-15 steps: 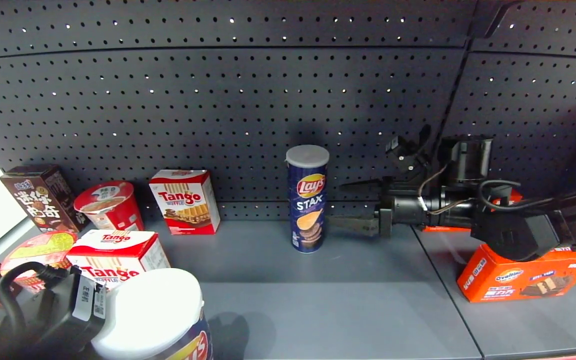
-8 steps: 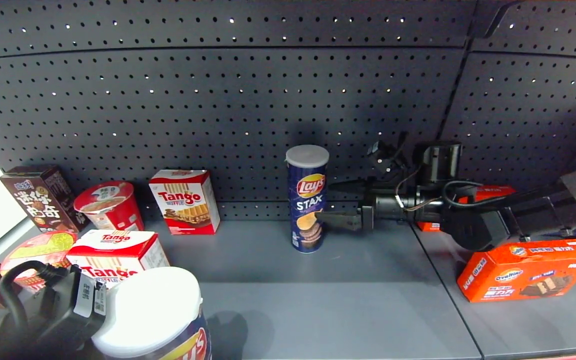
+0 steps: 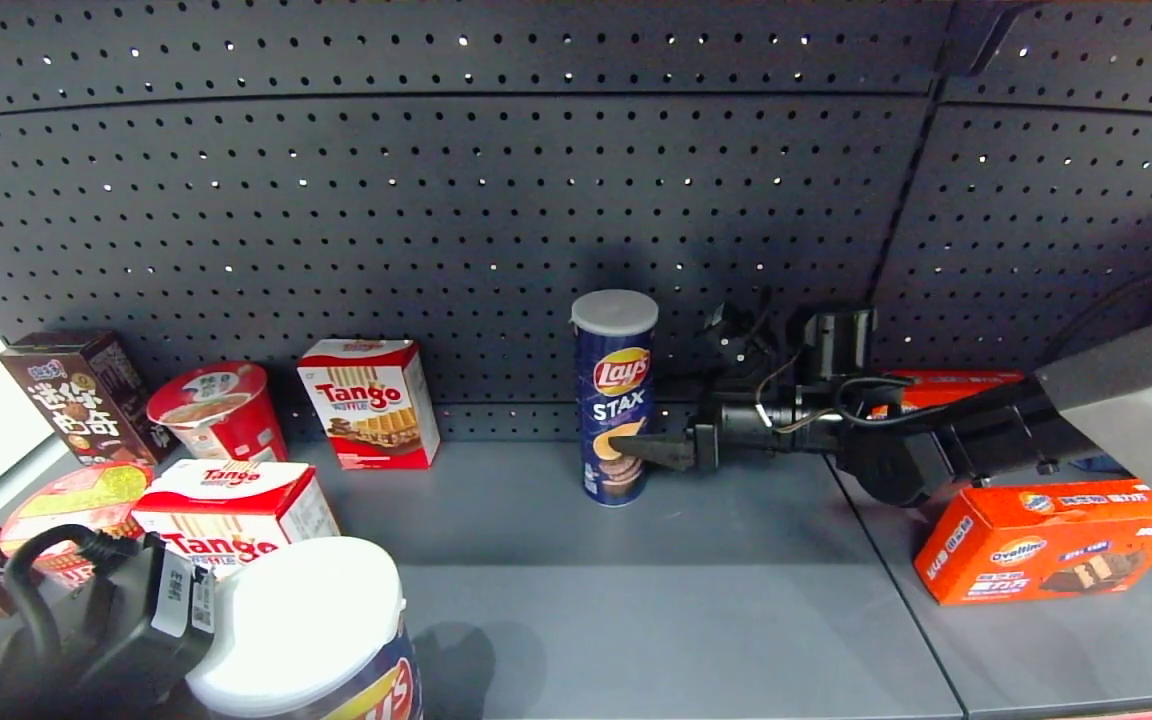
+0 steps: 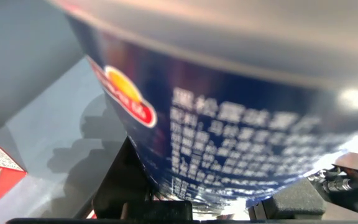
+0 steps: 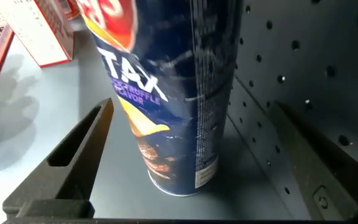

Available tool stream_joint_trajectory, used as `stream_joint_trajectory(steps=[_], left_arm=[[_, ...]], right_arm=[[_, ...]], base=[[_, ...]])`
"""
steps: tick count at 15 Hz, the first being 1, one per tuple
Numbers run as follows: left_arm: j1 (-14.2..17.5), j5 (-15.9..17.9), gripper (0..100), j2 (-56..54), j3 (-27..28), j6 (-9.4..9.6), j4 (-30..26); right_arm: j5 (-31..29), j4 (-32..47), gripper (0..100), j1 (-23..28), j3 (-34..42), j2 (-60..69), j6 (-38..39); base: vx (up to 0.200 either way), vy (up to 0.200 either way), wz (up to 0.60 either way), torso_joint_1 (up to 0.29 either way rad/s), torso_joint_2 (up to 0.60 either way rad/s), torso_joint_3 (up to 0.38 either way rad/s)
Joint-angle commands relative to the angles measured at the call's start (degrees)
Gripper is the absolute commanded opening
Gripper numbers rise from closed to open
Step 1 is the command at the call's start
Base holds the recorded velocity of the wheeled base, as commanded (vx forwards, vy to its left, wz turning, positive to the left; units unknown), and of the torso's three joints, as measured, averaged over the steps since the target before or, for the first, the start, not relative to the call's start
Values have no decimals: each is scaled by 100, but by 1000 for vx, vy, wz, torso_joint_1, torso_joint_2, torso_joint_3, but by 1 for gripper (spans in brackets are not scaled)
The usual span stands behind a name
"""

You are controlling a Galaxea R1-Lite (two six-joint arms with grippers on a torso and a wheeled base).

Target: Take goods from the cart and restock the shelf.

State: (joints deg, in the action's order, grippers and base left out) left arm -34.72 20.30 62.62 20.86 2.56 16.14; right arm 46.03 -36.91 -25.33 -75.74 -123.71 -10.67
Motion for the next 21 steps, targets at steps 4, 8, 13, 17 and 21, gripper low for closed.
stream_joint_trajectory(steps=[4, 8, 13, 17, 21], left_arm=[[35, 1, 0, -4, -91, -54, 12], [35, 9, 0, -4, -64, -63, 12], [35, 53, 0, -13, -82, -54, 12], [35, 53, 0, -22, -82, -54, 12], [35, 53, 0, -22, -91, -54, 21]], right_arm=[[-59, 0, 100, -77, -283, -391, 38], [-68, 9, 100, -130, -494, -531, 47], [-68, 26, 100, -183, -617, -619, 74], [-86, -123, 100, -191, -609, -698, 74], [-94, -97, 100, -209, -530, -566, 82]], base=[[0, 0, 0, 0, 0, 0], [0, 0, 0, 0, 0, 0], [0, 0, 0, 0, 0, 0], [0, 0, 0, 0, 0, 0], [0, 0, 0, 0, 0, 0]])
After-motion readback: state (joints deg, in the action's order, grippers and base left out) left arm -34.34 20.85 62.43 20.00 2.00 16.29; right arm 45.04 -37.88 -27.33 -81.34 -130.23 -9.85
